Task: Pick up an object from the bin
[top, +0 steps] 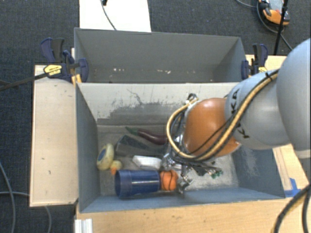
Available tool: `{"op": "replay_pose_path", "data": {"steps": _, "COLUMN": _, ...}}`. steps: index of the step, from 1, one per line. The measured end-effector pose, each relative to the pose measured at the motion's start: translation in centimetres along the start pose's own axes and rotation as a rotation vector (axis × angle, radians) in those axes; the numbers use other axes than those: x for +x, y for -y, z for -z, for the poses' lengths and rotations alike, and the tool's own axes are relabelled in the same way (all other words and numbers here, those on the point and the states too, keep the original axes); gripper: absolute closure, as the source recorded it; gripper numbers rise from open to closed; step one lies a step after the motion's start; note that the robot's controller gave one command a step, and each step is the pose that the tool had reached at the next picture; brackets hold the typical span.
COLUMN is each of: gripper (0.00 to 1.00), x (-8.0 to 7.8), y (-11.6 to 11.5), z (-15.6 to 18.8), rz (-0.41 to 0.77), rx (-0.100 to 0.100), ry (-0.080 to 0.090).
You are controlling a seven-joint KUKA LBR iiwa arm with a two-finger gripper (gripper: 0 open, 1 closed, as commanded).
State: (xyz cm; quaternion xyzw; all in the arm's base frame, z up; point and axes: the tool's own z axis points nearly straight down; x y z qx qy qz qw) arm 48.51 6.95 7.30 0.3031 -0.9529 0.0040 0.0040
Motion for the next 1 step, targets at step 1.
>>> {"op": "replay_pose_path", "data": {"steps": 1, "gripper": 1.00, "x": 0.62, "y": 1.63, "z": 14.31, "rz": 0.042, "rx": -0.003, "ry": 0.015}}
